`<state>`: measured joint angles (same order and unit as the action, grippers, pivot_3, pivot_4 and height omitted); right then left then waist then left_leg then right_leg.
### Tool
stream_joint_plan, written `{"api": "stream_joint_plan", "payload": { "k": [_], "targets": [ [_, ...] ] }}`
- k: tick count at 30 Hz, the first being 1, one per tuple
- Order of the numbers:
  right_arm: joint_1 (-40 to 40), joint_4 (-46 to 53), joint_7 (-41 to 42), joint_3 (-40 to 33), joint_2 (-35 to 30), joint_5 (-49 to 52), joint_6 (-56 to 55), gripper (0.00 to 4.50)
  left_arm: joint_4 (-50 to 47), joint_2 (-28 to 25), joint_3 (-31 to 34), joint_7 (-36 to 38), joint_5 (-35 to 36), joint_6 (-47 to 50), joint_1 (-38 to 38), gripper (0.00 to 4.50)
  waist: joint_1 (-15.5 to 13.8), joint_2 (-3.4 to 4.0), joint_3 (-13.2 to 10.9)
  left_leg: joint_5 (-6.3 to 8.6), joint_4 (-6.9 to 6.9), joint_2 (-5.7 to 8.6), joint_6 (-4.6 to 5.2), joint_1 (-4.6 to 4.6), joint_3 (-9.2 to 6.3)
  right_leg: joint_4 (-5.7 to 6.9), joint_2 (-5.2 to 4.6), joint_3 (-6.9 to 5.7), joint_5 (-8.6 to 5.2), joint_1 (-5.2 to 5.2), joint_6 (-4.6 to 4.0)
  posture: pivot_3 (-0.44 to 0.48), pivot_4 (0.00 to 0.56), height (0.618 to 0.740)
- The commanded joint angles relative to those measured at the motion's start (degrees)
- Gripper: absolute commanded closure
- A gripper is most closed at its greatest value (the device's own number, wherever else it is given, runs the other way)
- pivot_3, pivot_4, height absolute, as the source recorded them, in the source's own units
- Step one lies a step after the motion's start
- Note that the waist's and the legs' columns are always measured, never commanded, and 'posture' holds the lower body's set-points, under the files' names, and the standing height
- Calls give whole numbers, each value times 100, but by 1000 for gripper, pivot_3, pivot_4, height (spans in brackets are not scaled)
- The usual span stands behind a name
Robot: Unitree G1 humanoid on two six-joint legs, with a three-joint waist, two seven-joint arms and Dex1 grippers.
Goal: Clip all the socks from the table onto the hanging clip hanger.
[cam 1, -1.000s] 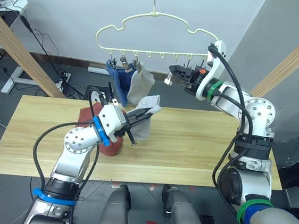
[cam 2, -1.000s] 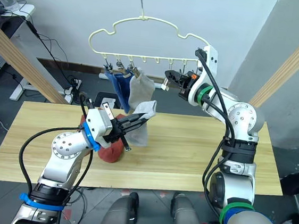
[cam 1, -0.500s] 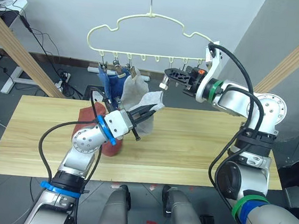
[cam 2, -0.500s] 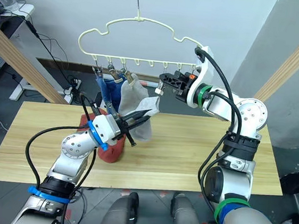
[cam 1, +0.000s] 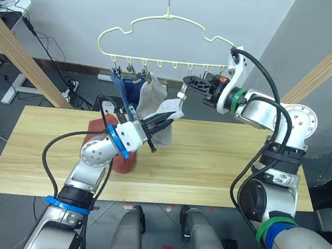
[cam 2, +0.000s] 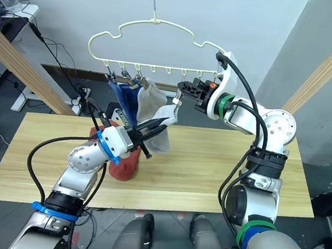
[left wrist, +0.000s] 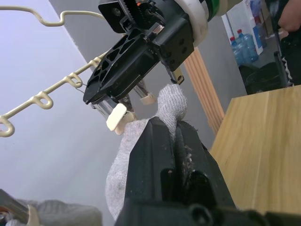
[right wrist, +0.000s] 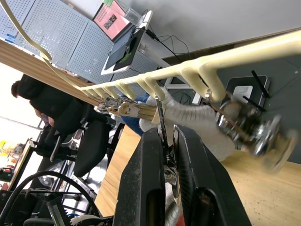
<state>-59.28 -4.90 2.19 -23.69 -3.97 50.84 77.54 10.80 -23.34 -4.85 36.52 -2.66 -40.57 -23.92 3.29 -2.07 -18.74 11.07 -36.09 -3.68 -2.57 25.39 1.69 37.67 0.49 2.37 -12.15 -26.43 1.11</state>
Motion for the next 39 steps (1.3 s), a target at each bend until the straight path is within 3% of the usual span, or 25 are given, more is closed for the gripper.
{"api": "stream_joint_plan", "payload": {
  "k": [1, 34, 39],
  "targets": [
    [6, 25, -60, -45, -17, 70, 75, 4445, -32, -36, -29, -158, -66, -177, -69, 4463, 0, 0, 0, 0, 0, 0, 0, 0, 0, 0, 0, 0, 0, 0, 0, -76, 330, 740],
    [27, 18, -283, -180, 78, 400, 436, 4445, 258, -110, -124, -718, -471, -563, -391, 4463, -2, 0, 0, 0, 1, -1, 0, 0, 1, -2, 0, 0, 0, 1, 0, -71, 329, 740],
    [28, 44, -248, -177, 93, 433, 457, 2775, 213, -143, -146, -723, -460, -559, -363, 4500, 0, 0, 0, 0, 1, -1, 0, 0, 0, -2, 0, -1, 0, 0, 0, -69, 327, 740]
  ]
}}
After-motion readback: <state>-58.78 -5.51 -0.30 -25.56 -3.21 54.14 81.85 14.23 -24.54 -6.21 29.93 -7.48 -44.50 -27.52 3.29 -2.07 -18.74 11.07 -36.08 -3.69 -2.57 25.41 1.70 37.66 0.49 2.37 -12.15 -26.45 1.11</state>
